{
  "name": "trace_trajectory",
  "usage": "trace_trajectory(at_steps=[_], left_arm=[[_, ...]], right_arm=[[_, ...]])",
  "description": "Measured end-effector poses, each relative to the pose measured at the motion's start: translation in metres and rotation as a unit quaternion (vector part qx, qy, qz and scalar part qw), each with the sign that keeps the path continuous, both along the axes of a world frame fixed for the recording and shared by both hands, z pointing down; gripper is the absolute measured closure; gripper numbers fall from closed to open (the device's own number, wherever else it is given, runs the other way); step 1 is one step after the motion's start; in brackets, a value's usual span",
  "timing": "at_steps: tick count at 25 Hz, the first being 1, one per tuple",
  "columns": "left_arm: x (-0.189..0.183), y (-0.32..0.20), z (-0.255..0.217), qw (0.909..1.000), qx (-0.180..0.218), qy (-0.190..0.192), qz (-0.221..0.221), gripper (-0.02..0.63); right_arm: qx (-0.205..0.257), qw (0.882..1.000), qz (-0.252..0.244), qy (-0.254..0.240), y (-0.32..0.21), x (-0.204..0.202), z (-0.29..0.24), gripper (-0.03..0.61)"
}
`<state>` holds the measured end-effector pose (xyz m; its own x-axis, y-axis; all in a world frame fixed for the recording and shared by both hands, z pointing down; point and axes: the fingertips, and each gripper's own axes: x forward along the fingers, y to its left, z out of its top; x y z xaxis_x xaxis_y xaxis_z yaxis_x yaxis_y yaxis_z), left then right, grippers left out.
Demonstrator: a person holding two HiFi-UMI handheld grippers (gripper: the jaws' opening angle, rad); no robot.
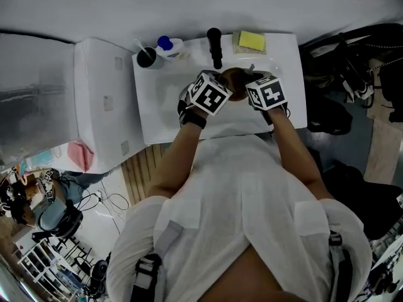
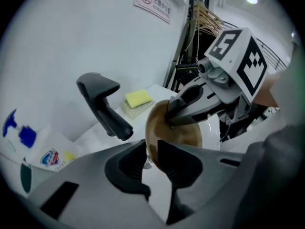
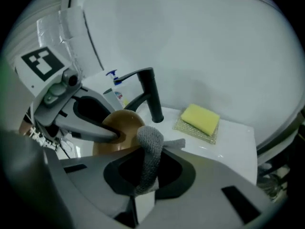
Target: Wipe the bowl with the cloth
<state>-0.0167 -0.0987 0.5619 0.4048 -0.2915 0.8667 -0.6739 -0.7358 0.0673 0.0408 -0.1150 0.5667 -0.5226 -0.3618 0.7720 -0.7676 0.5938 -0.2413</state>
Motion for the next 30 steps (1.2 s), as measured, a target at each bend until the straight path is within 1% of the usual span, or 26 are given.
trace_trajectory(at_steps=[2, 3, 5, 6, 7, 8, 10, 13, 16, 19, 22, 25, 28, 30], left_arm=[[0.002, 0.003, 0.001, 0.9985, -0.005, -0.031, 0.045, 0.543], [0.004, 0.005, 0.002, 0.9966, -0.007, -0.044, 0.069, 0.549], [0.009, 0.008, 0.003, 0.9920, -0.008, -0.061, 0.111, 0.568], [0.010, 0.009, 0.003, 0.9908, -0.010, -0.063, 0.119, 0.579], [0.010, 0.009, 0.003, 0.9911, -0.015, -0.062, 0.117, 0.583], [0.009, 0.007, 0.004, 0.9929, -0.021, -0.055, 0.103, 0.586], [0.004, 0.003, 0.003, 0.9972, -0.033, -0.032, 0.058, 0.595], [-0.004, -0.004, 0.004, 0.9993, -0.037, 0.000, -0.006, 0.595], [-0.007, -0.013, -0.001, 0.9977, -0.026, 0.036, -0.052, 0.595], [-0.016, -0.021, -0.004, 0.9939, -0.017, 0.057, -0.092, 0.596], [-0.026, -0.023, -0.002, 0.9911, -0.018, 0.061, -0.117, 0.595], [-0.032, -0.022, 0.002, 0.9906, -0.017, 0.053, -0.125, 0.595], [-0.041, -0.019, 0.010, 0.9896, -0.020, 0.044, -0.136, 0.595], [-0.048, -0.017, 0.017, 0.9886, -0.025, 0.038, -0.143, 0.597]], right_arm=[[0.021, 0.998, -0.051, 0.028, 0.003, -0.006, -0.001, 0.530], [0.032, 0.995, -0.081, 0.040, 0.006, -0.010, -0.002, 0.531], [0.048, 0.986, -0.145, 0.066, 0.014, -0.019, -0.005, 0.532], [0.053, 0.981, -0.170, 0.078, 0.017, -0.022, -0.006, 0.532], [0.056, 0.978, -0.184, 0.085, 0.020, -0.024, -0.006, 0.532], [0.055, 0.978, -0.186, 0.081, 0.020, -0.026, -0.006, 0.532], [0.045, 0.985, -0.161, 0.043, 0.017, -0.027, -0.007, 0.532], [0.035, 0.993, -0.109, -0.017, 0.007, -0.026, -0.012, 0.525], [0.027, 0.995, -0.078, -0.054, 0.001, -0.023, -0.017, 0.511], [0.005, 0.994, -0.049, -0.093, 0.001, -0.021, -0.018, 0.489], [-0.014, 0.993, -0.043, -0.112, 0.005, -0.019, -0.017, 0.485], [-0.022, 0.990, -0.042, -0.132, 0.008, -0.019, -0.021, 0.486], [-0.030, 0.987, -0.027, -0.157, 0.008, -0.016, -0.026, 0.507], [-0.029, 0.987, -0.019, -0.155, 0.007, -0.011, -0.025, 0.529]])
